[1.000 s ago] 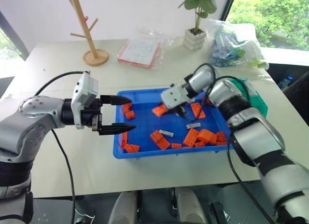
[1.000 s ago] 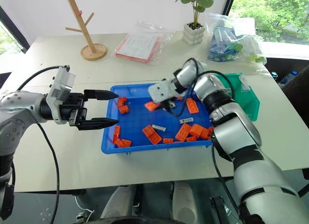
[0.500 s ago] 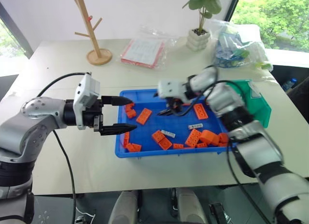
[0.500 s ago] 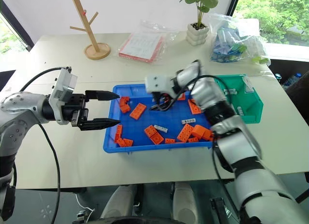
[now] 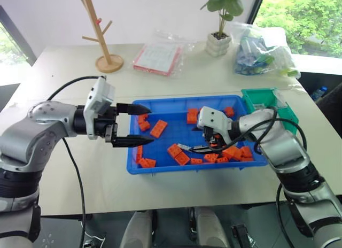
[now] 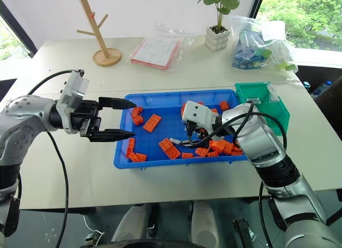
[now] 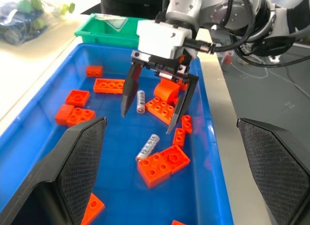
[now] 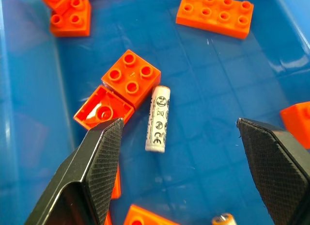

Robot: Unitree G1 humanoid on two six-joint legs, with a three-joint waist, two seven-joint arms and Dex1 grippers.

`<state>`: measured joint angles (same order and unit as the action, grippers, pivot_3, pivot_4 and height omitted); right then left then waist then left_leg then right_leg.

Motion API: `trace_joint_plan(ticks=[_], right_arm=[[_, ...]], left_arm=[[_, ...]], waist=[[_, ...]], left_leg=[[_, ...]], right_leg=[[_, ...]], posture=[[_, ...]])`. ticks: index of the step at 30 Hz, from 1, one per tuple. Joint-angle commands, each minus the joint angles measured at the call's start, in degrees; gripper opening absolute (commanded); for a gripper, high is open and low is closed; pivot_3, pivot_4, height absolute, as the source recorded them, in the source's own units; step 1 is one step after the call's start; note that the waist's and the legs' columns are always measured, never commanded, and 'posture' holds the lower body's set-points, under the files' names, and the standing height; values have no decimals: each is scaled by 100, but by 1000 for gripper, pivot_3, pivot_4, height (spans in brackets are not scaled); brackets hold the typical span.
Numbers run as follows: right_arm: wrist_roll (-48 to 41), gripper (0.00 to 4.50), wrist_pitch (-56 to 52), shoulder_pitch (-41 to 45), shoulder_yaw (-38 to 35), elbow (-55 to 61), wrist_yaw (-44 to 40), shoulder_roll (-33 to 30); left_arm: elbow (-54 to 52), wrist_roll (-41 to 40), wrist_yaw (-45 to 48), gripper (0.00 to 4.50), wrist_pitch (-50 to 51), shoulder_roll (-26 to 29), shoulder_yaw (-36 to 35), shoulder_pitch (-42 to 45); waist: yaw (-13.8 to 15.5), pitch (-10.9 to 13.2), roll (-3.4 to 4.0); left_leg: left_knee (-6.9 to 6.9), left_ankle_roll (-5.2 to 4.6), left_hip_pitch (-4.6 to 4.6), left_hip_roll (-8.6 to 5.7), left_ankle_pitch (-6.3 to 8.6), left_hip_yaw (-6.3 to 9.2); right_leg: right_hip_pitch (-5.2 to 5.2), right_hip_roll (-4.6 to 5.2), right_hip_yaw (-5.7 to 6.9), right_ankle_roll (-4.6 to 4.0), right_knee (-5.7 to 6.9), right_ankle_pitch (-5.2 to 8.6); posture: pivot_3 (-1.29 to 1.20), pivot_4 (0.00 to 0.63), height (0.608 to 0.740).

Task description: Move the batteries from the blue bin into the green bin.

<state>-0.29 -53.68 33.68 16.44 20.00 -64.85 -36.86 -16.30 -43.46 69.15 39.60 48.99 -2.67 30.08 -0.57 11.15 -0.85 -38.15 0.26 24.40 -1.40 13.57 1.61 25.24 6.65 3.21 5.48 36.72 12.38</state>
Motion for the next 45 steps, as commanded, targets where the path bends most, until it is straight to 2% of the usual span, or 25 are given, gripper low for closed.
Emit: trace_joint_plan(ticks=[1, 7, 16, 19, 25, 29, 32, 38, 42, 45], right_arm=[[-81, 3846, 56, -91, -75, 85, 427, 68], [-78, 3846, 482, -421, 3, -125, 862, -4], [-217, 3846, 610, -459, 181, -262, 1083, 108], [-187, 2960, 778, -485, 254, -433, 1162, 128], [-311, 24, 709, -407, 242, -521, 1277, 263], [-446, 24, 521, -307, 20, -362, 1346, 173], [-645, 24, 260, -142, -471, -178, 1358, -67], [-903, 24, -306, 210, -2123, -343, 1655, -1014], [-899, 24, -412, -53, -2929, -610, 1871, -1651], [-861, 24, -457, -615, -3323, -651, 1954, -1965]], left_arm=[[0, 23, 88, 4500, -46, -7, 29, 195], [14, 37, 114, 4500, -46, -30, 56, 235], [-1, 51, 76, 4500, -50, -20, 19, 228], [-5, 57, 59, 4500, -57, -25, 14, 221], [12, 82, 28, 4500, -89, -48, 13, 232], [58, 118, 38, 4500, -133, -71, 27, 245], [89, 165, 56, 4500, -174, -108, 56, 253], [179, 251, 128, 4500, -284, -188, 91, 253], [246, 309, 190, 4500, -351, -255, 142, 255], [349, 356, 251, 4500, -404, -335, 213, 342]], waist=[[-2, 0, 0], [-6, 0, 0], [-9, 0, 0], [-5, 0, -1], [-9, 0, -1], [-8, 0, -1], [4, 0, -1], [50, 1, 0], [120, 1, -1], [126, 0, -1]], left_leg=[[0, 0, 0, 0, 0, 0], [0, 0, 0, 0, 0, 1], [0, -1, 0, 2, 0, 1], [0, -1, 0, 1, 0, 1], [0, -1, -1, 1, 0, 1], [0, -1, -1, 1, 0, 2], [0, -1, 0, 1, 0, 2], [0, -1, 3, 0, 0, 1], [3, -5, 4, 1, 3, -10], [3, -6, 4, 4, 3, -21]], right_leg=[[-1, 0, 0, 0, 0, 0], [-1, 0, 0, 0, 0, 0], [-1, -3, 0, 0, 0, 0], [-1, -3, 0, 1, -1, 0], [-2, -3, 0, 1, 0, 1], [-2, -3, 0, 1, -1, 1], [-2, -3, 0, 1, -1, 1], [-3, -2, 1, 1, -9, 0], [-4, -4, 3, 1, -18, 0], [-9, -4, 3, -10, -27, 6]], posture=[[0, 150, 692], [0, 150, 692], [0, 150, 692], [0, 150, 692], [0, 150, 692], [0, 150, 692], [0, 150, 692], [0, 150, 692], [0, 150, 692], [0, 150, 692]])
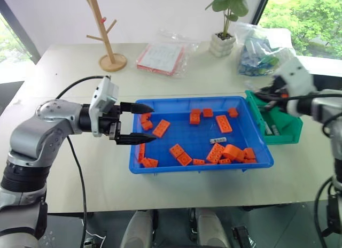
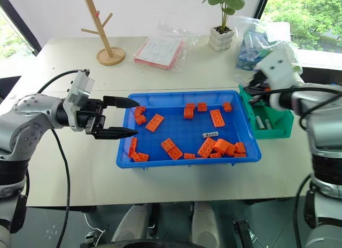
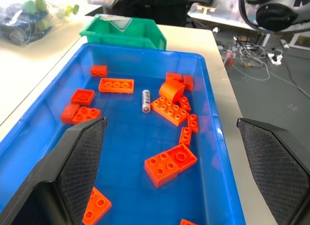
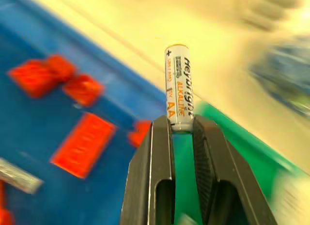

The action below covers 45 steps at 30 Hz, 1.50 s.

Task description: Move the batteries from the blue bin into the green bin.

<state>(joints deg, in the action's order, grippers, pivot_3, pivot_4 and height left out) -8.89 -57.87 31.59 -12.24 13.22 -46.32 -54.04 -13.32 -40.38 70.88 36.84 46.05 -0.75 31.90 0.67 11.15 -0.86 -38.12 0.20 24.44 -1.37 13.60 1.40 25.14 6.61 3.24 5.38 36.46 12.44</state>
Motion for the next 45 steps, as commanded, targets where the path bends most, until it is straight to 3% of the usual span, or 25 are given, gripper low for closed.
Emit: trace_joint_plan(ticks=[1, 3, 4, 6, 9, 16, 20, 28, 35, 45], right_arm=[[-14, 24, -68, -605, -555, 25, 143, -266], [-93, 24, -138, -918, -702, 68, 216, -231], [-119, 1076, -123, -1043, -733, 109, 247, -221], [-132, 1832, -58, -1167, -728, 181, 331, -240], [-174, 3356, 177, -1016, -679, 130, 331, -392], [-865, 3356, 1160, -384, -133, 303, -805, -632], [-942, 3356, 1950, -171, 716, 362, -1414, -422], [196, 3356, 4414, 102, 2257, -1085, -2206, -171], [767, 3356, 5752, 449, 2667, -2437, -2472, 154], [1004, 3356, 6399, 630, 2773, -3094, -2761, 500]], left_arm=[[88, 65, 97, 4500, -141, -72, 43, 199], [149, 101, 134, 4500, -165, -125, 86, 266], [178, 123, 154, 4500, -177, -150, 106, 296], [234, 164, 195, 4500, -199, -191, 135, 347], [311, 202, 244, 4500, -231, -228, 166, 426], [365, 276, 320, 4500, -284, -238, 164, 472], [297, 269, 288, 4500, -260, -224, 137, 455], [89, 190, 141, 4500, -162, -128, -17, 327], [-199, 51, -63, 4500, -10, -40, -176, 127], [-280, -24, -187, 4500, 70, 35, -272, 86]], waist=[[5, 0, 0], [5, 0, 0], [5, 0, 0], [-14, 0, 1], [-35, 0, 2], [-31, 4, 6], [-25, 4, 5], [-10, 6, 2], [-24, 7, 2], [-14, 7, 2]], left_leg=[[0, 0, 0, 0, 0, -1], [-2, -2, -2, 0, 1, -3], [-2, -2, -1, 0, 1, -5], [-3, -3, -2, 0, 1, -5], [-2, -4, -4, 4, 2, -4], [-2, -6, -3, 6, 3, -3], [-3, -6, -4, 6, 3, 1], [-6, -6, -3, 3, 3, 5], [-4, -5, -4, 4, 2, 4], [-5, -5, -4, 3, 2, 4]], right_leg=[[-2, 0, 0, -5, -1, 3], [-7, 1, 0, -5, -6, 3], [-7, 2, -1, -5, -8, 2], [-8, 2, -2, -5, -9, 2], [-7, 0, -3, -6, -9, 2], [-9, -4, -1, -3, -12, 1], [-11, -4, -1, -4, -15, 1], [-14, -2, -1, -4, -20, 1], [-14, -4, -1, 2, -19, -3], [-16, -4, -1, 8, -19, -7]], posture=[[0, 150, 692], [0, 150, 692], [0, 150, 692], [0, 150, 692], [0, 150, 692], [0, 150, 692], [0, 150, 692], [0, 150, 692], [0, 150, 692], [0, 150, 692]])
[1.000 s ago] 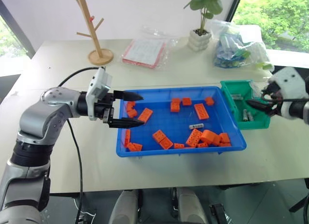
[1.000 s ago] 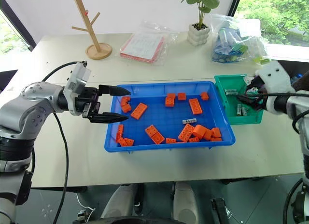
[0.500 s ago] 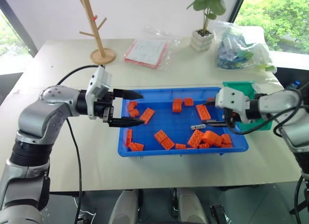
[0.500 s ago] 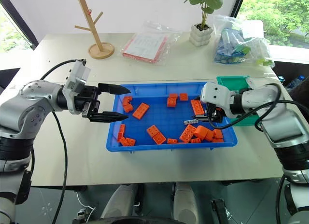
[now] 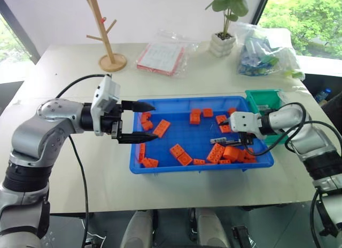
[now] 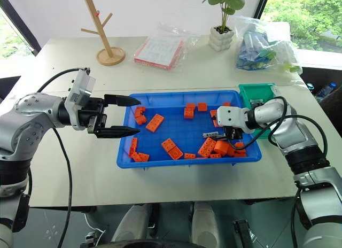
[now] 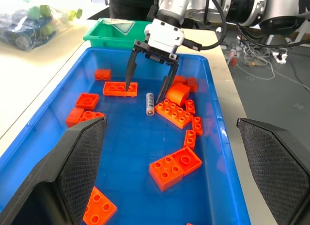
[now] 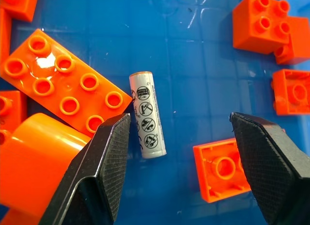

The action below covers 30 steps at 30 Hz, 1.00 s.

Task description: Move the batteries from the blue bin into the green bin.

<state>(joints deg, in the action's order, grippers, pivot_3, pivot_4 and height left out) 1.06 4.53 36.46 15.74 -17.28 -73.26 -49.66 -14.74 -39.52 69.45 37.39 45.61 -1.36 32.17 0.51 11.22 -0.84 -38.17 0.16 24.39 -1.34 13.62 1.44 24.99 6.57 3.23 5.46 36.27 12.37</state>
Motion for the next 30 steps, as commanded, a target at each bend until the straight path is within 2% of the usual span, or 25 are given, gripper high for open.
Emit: trace_joint_plan(ticks=[1, 2, 3, 4, 9, 14, 19, 23, 27, 30], right_arm=[[15, 3356, 155, 161, -28, -76, -85, 105], [26, 3356, 155, 175, -32, -101, -100, 143], [39, 2849, 151, 186, -36, -121, -114, 177], [59, 2540, 138, 194, -30, -138, -130, 207], [138, 83, 92, 171, -27, -150, -136, 270], [-139, 86, -572, 252, -300, 136, -36, 324], [-888, 86, -2388, 566, -1235, 888, 417, 195], [-1039, 86, -3392, 652, -2072, 1023, 1095, -218], [-838, 86, -3839, 237, -2685, 937, 1696, -886], [-885, 86, -3968, -314, -2980, 1076, 1856, -1115]], left_arm=[[-127, -106, -51, 4500, 11, 72, -205, 74], [-116, -102, -58, 4500, 7, 66, -196, 89], [-107, -99, -62, 4500, 1, 60, -188, 102], [-92, -93, -65, 4500, -8, 52, -176, 122], [-25, -66, -54, 4500, -66, 29, -147, 183], [32, -36, -31, 4500, -114, 9, -121, 209], [23, -37, -9, 4500, -126, 3, -104, 177], [9, -49, 24, 4500, -118, 15, -110, 117], [34, -47, 68, 4500, -113, -2, -90, 88], [93, -24, 98, 4500, -134, -35, -46, 121]], waist=[[2, 0, 0], [1, 0, 0], [0, 0, 0], [0, 0, 0], [-1, 0, 0], [0, 0, 0], [-4, 1, 2], [43, 1, 2], [67, 1, 1], [24, -1, -2]], left_leg=[[0, 0, 0, 0, 0, 0], [0, 0, 0, 0, 0, 0], [0, 0, 0, 0, 0, -1], [0, 0, 0, 0, 0, 0], [0, 0, -1, 0, 0, 0], [-1, 0, -1, 0, 0, -1], [0, 0, 0, 0, 0, 8], [0, 0, 0, -1, 0, 11], [0, 0, 4, -11, 1, 3], [1, -2, 3, -10, 1, -7]], right_leg=[[0, 0, 0, 0, 0, 0], [-1, 0, 0, 0, 0, 0], [-1, 0, 0, 0, 0, 0], [-1, 0, 0, 0, 0, 0], [-1, 0, 0, 0, 0, 0], [-1, 0, 0, 0, 0, 0], [2, 0, -1, 0, 4, -1], [1, 0, 1, 0, 5, -1], [-5, 12, 4, -15, -7, 8], [-6, 13, 4, -13, -8, 7]], posture=[[0, 150, 692], [0, 150, 692], [0, 150, 692], [0, 150, 692], [0, 150, 692], [0, 150, 692], [0, 150, 692], [0, 150, 692], [0, 150, 692], [0, 150, 692]])
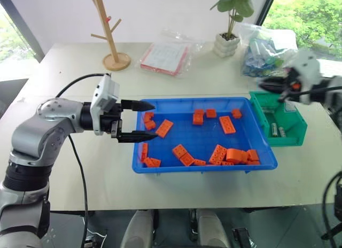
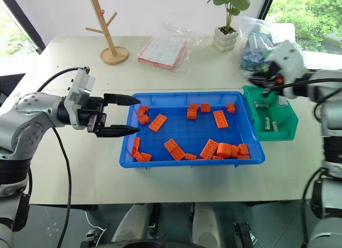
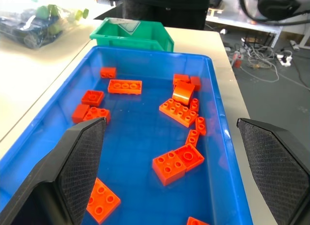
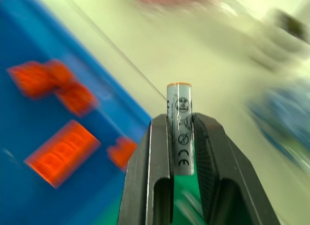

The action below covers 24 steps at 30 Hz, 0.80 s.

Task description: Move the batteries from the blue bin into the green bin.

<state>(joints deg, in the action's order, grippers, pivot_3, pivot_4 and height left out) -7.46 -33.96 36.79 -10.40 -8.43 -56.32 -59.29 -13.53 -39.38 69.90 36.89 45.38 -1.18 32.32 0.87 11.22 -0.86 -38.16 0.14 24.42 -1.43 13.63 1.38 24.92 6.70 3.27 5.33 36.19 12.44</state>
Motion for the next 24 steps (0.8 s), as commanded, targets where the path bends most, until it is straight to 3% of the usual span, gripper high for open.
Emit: trace_joint_plan(ticks=[1, 4, 6, 7, 8, 11, 16, 24], right_arm=[[-67, 86, -154, -569, -454, 282, 194, -182], [-207, 86, -366, -1013, -683, 506, 377, -89], [-304, 1142, -514, -1127, -769, 603, 560, 44], [-322, 1438, -532, -1160, -773, 635, 619, 67], [-308, 2100, -467, -1217, -771, 662, 671, 72], [-329, 3348, -313, -1408, -881, 863, 762, 53], [-975, 3348, -513, -2021, -1597, 1738, 250, -100], [-1562, 3348, -1139, -4074, -3448, 2642, -690, -86]], left_arm=[[10, -21, 64, 4500, -96, -33, -38, 136], [129, 29, 119, 4500, -127, -102, 40, 259], [212, 67, 170, 4500, -153, -151, 92, 353], [245, 82, 190, 4500, -163, -165, 109, 384], [269, 98, 202, 4500, -168, -180, 123, 410], [327, 120, 250, 4500, -180, -204, 147, 455], [369, 139, 306, 4500, -201, -204, 154, 399], [490, 53, 232, 4500, -52, -41, -83, 250]], waist=[[-26, 0, 0], [-64, 1, 4], [-84, 0, 4], [-91, 0, 5], [-90, 0, 5], [-55, 0, 5], [-9, 0, 5], [-1, -1, 2]], left_leg=[[1, 0, -2, 1, 0, -2], [0, -1, -9, 6, 0, -12], [-1, -2, -13, 7, 0, -16], [-1, -2, -14, 7, 0, -16], [-1, -2, -15, 7, 0, -15], [-1, -2, -14, 7, 0, -14], [-1, -3, -10, 7, 1, -11], [-3, -4, -12, 5, 1, 4]], right_leg=[[-1, 0, 0, 0, 1, 0], [0, -1, -3, 3, 7, -2], [0, -1, -6, 12, 13, -8], [0, -2, -6, 12, 13, -8], [0, -2, -6, 13, 14, -8], [0, -2, -5, 14, 13, -8], [-1, -3, -5, 14, 10, -8], [-15, -3, -1, 13, 1, -6]], posture=[[0, 150, 692], [0, 150, 692], [0, 150, 692], [0, 150, 692], [0, 150, 692], [0, 150, 692], [0, 150, 692], [0, 150, 692]])
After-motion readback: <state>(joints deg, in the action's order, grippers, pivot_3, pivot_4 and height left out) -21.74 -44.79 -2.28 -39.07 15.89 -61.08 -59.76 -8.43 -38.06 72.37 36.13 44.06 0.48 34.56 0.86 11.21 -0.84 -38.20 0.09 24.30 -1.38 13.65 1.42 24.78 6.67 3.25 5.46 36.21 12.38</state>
